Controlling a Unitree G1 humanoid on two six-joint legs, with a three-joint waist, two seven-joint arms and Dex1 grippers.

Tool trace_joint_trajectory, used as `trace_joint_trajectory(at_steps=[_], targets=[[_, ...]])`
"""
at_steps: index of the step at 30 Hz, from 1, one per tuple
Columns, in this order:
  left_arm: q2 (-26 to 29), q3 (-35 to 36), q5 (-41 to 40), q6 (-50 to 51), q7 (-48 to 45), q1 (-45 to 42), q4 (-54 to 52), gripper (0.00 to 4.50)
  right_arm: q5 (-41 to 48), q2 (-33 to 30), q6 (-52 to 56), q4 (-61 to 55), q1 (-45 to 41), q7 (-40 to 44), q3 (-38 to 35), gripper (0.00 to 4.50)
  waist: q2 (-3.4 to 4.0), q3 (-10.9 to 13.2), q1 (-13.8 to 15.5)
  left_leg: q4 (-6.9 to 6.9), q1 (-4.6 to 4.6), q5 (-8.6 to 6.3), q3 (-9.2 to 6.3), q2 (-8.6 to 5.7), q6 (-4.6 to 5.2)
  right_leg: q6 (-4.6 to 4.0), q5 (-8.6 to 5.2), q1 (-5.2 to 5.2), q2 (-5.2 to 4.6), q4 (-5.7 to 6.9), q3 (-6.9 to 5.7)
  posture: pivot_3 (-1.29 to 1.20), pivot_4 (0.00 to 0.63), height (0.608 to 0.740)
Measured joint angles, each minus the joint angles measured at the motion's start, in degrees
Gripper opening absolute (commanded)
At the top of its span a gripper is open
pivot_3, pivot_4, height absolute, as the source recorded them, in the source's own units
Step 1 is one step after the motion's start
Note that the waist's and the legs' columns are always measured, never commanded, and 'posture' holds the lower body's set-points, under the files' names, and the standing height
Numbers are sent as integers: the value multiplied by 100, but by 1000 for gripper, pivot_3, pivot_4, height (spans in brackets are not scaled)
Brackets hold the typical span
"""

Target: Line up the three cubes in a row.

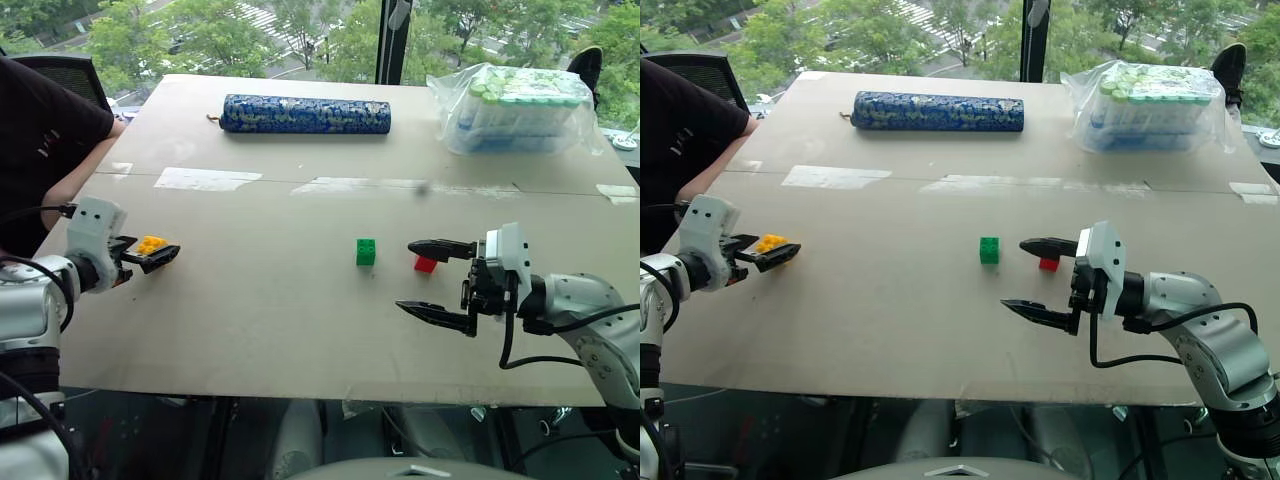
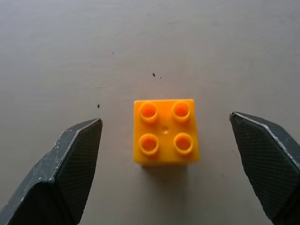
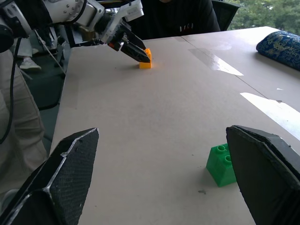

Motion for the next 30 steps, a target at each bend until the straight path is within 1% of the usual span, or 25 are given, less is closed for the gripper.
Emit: trace_joint_trajectory(at_steps=[2, 3, 4, 5, 6, 10, 13, 16, 18, 21, 24, 25, 27, 30], targets=[[34, -161, 41, -127, -167, -43, 179, 2829, 13, -73, -2, -50, 65, 32, -8, 4474, 0, 0, -10, -1, 0, 0, 3, 0, 0, 0, 0, -2, -1, 0, 2, 0, 150, 740], [34, -223, 45, -165, -213, -51, 247, 2233, 24, -104, -3, -62, 79, 49, -27, 4474, 0, 0, -9, -1, 0, 0, 3, 1, 0, 0, 0, -2, 0, 0, 1, 0, 150, 740], [34, -255, 47, -179, -234, -54, 295, 1931, 37, -108, -4, -77, 79, 52, -52, 4474, 0, 0, -9, -1, 0, 0, 3, 1, 0, 0, 0, -2, 0, 1, 1, 0, 150, 740], [34, -282, 48, -225, -269, -55, 330, 1403, 57, -109, -10, -97, 79, 59, -89, 4474, 0, 0, -6, -1, 0, 0, 2, 2, 0, 0, 0, -2, 0, 1, 1, 0, 150, 740], [36, -294, 46, -313, -330, -58, 339, 1286, 84, -113, -25, -109, 79, 61, -128, 4474, -1, 0, -3, -1, 0, 0, 1, 2, 0, 0, 0, -2, 0, 2, 0, 0, 150, 740], [36, -302, -46, -536, -618, -63, 266, 1286, 106, -113, -51, -137, 104, 75, -164, 4474, -2, 0, 6, 0, -1, 0, 2, 1, 0, 0, 0, -2, 0, 2, 0, 0, 150, 740], [21, -412, -424, -704, -1294, -218, -306, 1286, 101, -112, -93, -169, 191, 49, -206, 4474, -7, 2, 57, 2, -4, 0, 1, -1, 0, 0, 0, 0, -3, 2, -3, 0, 150, 740], [-124, -976, -635, -951, -2054, -742, -865, 1286, 92, -108, -171, -238, 374, -5, -287, 4474, -6, 2, 88, 6, -3, 0, 2, -4, 0, 0, 0, 5, -3, 1, 0, 0, 150, 740], [-348, -1499, -552, -1266, -2430, -1092, -878, 1286, 75, -113, -200, -297, 534, -64, -390, 4474, -5, 2, 70, 6, -2, 0, 2, -5, 0, 1, 1, 5, 2, 1, 4, 0, 150, 740], [-885, -2461, -76, -2133, -3066, -1787, -169, 1286, 42, -157, -227, -516, 964, -192, -625, 4474, -5, 1, 64, 6, -2, 0, -3, -4, 0, 1, 1, 6, 9, 2, 2, 0, 150, 740], [-1231, -3075, 403, -3185, -3566, -2265, 754, 1286, 33, -222, -235, -752, 1330, -328, -911, 4474, -5, 2, -8, 6, -2, 0, 0, -3, 0, 0, 1, 5, 14, 1, 13, 0, 150, 740], [-1291, -3121, 488, -3402, -3629, -2358, 963, 1286, 33, -234, -235, -791, 1390, -352, -951, 4474, -6, 3, -28, 5, -2, 0, 0, -1, 1, 0, 1, 4, 17, 0, 15, 0, 150, 740], [-1462, -3310, 789, -4206, -3877, -2832, 1908, 1286, 34, -238, -233, -967, 1634, -479, -1122, 4474, -7, 3, -37, 4, -2, 0, -2, -1, 1, 0, 1, 3, 19, 0, 14, 0, 150, 740], [-1602, -3339, 1013, -4793, -3985, -3207, 2721, 1286, 36, -236, -223, -1115, 1818, -611, -1216, 4474, -7, 3, -40, 5, -5, 0, -1, -2, 1, 1, 1, 4, 18, -2, 15, 0, 150, 740]])
